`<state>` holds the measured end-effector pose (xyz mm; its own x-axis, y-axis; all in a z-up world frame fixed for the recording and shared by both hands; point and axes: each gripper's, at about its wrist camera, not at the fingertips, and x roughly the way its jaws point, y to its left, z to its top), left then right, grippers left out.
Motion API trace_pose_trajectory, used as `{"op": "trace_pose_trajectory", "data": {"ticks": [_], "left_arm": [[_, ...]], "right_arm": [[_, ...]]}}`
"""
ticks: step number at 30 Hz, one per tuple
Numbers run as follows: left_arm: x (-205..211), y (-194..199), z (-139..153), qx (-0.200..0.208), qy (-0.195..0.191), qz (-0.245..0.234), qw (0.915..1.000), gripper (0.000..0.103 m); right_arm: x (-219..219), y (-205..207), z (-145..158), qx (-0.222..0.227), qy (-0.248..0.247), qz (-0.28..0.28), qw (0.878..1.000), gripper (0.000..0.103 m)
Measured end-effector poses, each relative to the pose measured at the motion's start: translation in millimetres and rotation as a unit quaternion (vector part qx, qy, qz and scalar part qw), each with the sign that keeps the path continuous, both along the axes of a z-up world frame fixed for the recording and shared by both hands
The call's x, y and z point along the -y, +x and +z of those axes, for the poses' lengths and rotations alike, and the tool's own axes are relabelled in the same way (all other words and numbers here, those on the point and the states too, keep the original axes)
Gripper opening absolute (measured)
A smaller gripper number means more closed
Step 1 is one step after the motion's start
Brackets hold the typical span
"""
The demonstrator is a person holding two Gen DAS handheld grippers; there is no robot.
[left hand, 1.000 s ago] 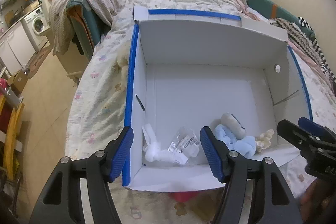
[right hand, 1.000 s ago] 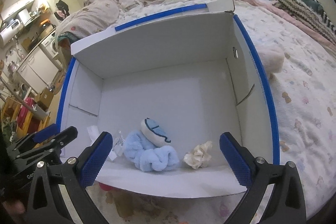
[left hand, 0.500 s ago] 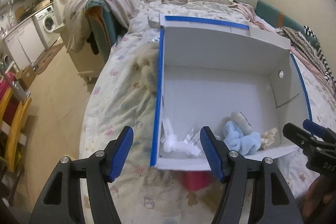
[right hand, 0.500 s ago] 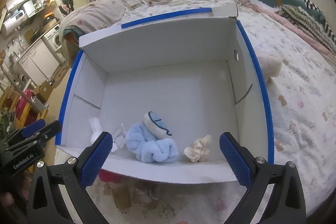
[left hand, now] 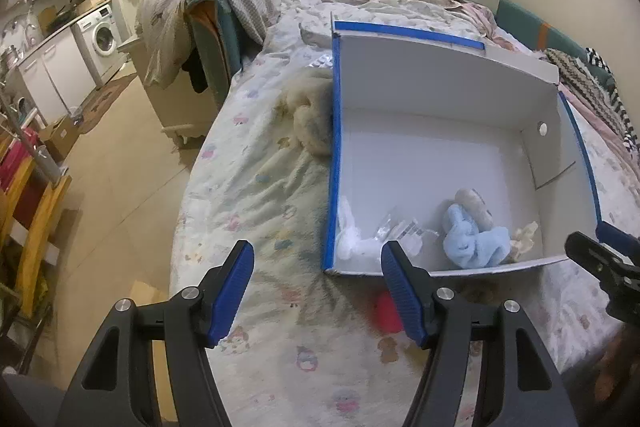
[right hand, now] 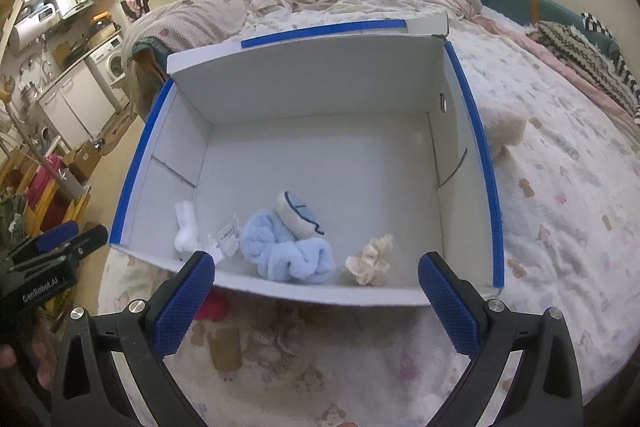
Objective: Organize soft objects
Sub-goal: 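Withdraw both open tools from the box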
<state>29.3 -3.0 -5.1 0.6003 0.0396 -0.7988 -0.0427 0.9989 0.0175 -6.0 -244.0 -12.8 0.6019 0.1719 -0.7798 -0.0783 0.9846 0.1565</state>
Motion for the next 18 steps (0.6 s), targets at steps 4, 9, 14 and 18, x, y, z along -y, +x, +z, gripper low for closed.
{"op": "trace_pose_trajectory", "data": {"ticks": [4, 9, 14, 18], "left_arm": [[-6, -3, -4, -0.005, 0.006, 0.003, 1.0000, 0.063], [-14, -6, -9, -0.011, 0.011, 0.010, 0.9998, 0.063], [-18, -8, -14, -0.023, 0.006, 0.012, 0.9996, 0.063], [-17, -7, -18, -0.032, 0.004, 0.010, 0.9994, 0.063]], "right_arm": [[2, -10, -1, 0.000, 0.000, 0.004, 1.000, 0.103], [5, -18, -7, -0.016, 0.003, 0.009, 1.000, 0.103], [6, -19, -16, -0.039, 0.009, 0.010, 0.999, 0.103], [8, -17, -20, -0.051, 0.022, 0.006, 0.998, 0.103]]}}
